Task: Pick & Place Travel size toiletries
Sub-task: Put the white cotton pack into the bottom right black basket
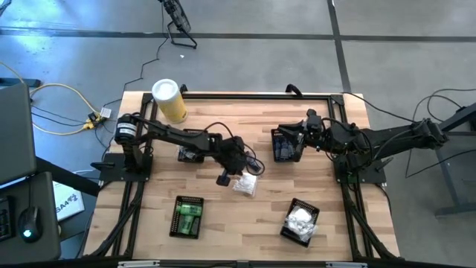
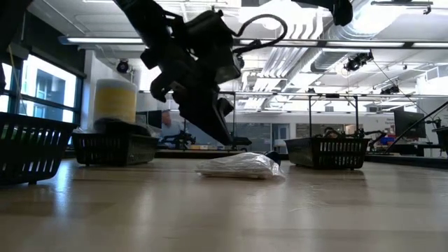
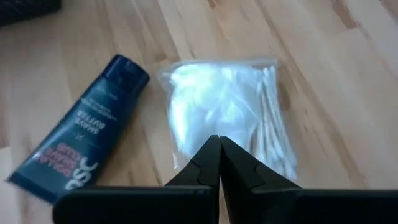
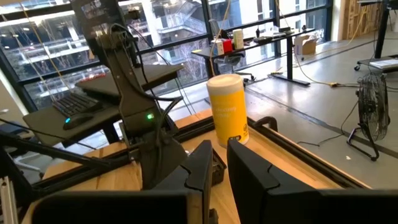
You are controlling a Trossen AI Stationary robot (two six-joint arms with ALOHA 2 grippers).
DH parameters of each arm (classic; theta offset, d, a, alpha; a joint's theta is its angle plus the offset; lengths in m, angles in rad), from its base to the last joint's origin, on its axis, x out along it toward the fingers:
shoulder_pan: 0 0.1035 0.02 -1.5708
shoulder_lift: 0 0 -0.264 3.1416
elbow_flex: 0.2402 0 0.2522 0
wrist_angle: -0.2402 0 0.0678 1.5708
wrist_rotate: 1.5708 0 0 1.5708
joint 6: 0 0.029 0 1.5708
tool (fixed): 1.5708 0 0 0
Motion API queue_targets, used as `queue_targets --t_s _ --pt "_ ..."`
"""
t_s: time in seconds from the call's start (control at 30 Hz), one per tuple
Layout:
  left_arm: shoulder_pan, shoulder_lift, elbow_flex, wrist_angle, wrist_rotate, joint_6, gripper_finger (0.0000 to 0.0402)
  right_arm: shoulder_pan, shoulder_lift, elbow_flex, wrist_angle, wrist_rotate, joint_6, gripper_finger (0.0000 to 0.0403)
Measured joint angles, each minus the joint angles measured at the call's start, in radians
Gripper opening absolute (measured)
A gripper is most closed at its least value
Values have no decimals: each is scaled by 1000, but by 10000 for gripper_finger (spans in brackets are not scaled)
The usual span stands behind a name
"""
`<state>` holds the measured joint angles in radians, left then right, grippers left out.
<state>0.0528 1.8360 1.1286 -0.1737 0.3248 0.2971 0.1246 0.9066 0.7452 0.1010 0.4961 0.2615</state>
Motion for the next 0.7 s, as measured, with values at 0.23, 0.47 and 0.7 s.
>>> queue_targets --t_s 0.23,0.47,0.7 --pt "0 13 1 5 -5 -5 0 0 0 0 -27 0 3 42" --pt "0 67 3 21 33 -17 0 0 0 0 -38 0 3 42" --pt "0 68 1 64 24 -11 0 0 0 0 -39 0 3 42"
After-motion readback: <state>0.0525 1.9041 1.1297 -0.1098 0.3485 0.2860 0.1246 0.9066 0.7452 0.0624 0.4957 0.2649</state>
